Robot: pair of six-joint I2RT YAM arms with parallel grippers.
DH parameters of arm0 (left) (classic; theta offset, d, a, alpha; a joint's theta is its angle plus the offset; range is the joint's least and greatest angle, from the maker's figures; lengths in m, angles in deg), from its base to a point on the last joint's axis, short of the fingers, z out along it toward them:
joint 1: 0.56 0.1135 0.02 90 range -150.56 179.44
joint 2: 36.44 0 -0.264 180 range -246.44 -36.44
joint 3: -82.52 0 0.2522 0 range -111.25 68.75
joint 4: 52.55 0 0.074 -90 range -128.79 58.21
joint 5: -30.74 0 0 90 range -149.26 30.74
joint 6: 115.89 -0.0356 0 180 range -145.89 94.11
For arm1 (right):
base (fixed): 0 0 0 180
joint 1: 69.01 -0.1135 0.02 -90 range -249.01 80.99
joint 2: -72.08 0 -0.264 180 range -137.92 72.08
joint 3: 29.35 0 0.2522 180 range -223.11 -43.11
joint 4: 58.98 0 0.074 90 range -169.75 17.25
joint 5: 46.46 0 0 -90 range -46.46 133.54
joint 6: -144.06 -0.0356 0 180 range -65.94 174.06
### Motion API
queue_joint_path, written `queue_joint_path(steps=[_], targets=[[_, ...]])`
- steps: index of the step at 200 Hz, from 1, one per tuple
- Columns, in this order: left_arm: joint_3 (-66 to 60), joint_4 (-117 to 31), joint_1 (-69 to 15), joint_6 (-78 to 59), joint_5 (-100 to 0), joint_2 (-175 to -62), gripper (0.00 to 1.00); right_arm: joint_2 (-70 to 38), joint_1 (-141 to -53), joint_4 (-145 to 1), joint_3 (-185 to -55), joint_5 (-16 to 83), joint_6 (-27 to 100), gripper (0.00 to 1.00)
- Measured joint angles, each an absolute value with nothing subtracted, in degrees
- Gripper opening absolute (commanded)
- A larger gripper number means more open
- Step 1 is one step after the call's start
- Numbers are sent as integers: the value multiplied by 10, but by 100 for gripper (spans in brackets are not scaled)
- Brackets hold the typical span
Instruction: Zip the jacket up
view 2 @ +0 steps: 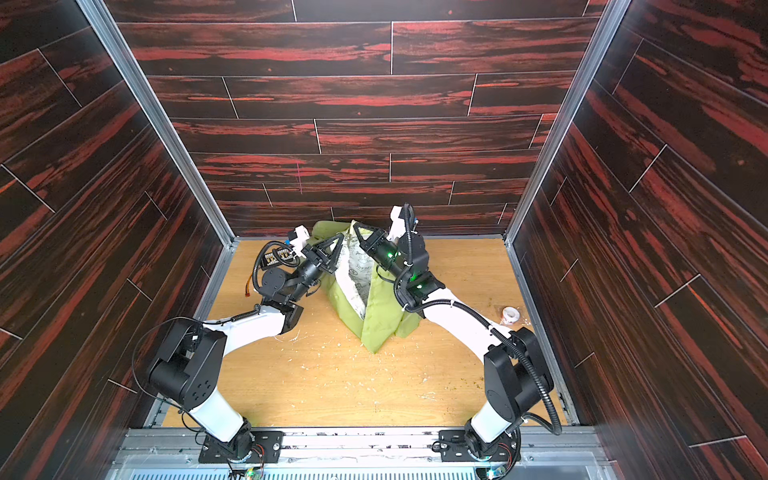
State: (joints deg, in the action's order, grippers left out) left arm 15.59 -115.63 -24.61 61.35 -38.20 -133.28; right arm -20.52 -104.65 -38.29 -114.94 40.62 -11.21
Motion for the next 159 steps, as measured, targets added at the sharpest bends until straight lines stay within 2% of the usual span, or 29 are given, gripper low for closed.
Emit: queue_joint_path(steps=[159], targets=[[140, -1157, -245, 626, -372, -1333, 0, -205, -1059, -378, -1143, 414, -127, 0]])
